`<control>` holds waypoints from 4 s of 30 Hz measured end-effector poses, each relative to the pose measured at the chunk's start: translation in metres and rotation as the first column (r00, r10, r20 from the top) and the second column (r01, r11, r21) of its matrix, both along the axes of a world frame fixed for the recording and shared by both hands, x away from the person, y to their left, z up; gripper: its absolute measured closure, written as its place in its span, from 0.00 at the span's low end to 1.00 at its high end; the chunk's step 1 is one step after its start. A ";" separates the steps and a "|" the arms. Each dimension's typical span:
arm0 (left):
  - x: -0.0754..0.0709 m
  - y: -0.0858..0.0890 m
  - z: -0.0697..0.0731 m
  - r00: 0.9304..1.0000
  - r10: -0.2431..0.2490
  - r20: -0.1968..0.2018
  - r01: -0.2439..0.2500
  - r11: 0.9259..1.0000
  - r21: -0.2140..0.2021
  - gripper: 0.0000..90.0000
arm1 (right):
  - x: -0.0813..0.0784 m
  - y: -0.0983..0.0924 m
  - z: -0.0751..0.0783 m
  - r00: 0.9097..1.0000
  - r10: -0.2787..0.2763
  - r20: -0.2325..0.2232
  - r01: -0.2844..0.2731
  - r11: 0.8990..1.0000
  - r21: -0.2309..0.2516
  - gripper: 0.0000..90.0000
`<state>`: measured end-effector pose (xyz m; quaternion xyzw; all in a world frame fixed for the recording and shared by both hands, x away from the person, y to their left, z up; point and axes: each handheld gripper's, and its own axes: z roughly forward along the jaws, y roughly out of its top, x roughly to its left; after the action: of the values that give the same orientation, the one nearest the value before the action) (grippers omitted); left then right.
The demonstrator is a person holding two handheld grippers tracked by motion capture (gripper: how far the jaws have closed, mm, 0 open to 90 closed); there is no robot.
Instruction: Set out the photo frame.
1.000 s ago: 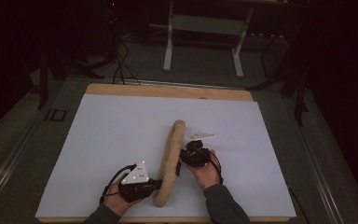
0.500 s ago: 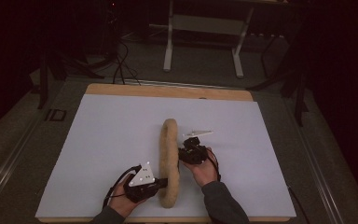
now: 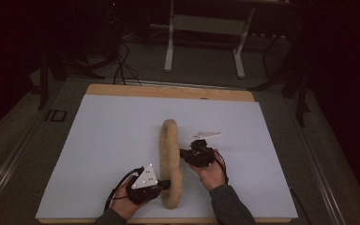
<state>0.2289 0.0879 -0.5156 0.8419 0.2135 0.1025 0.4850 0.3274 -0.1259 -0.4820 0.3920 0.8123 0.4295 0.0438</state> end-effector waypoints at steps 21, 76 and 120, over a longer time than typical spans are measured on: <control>-0.006 -0.009 0.000 1.000 -0.007 0.008 0.007 1.000 0.000 1.00 | -0.008 0.004 0.011 1.000 0.022 0.018 -0.022 0.999 -0.034 1.00; 0.011 -0.019 0.007 0.987 0.138 0.087 -0.136 0.990 -0.028 0.90 | 0.000 0.000 0.020 0.998 0.062 0.000 -0.061 0.994 -0.091 0.93; 0.108 0.057 0.028 0.888 0.458 0.046 -0.460 0.883 0.093 0.63 | -0.048 -0.069 0.001 0.999 0.046 0.016 -0.045 0.998 -0.051 0.84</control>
<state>0.3367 0.1450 -0.4874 0.7896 0.3957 0.2344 0.4062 0.2799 -0.1947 -0.4805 0.3684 0.8313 0.4132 0.0508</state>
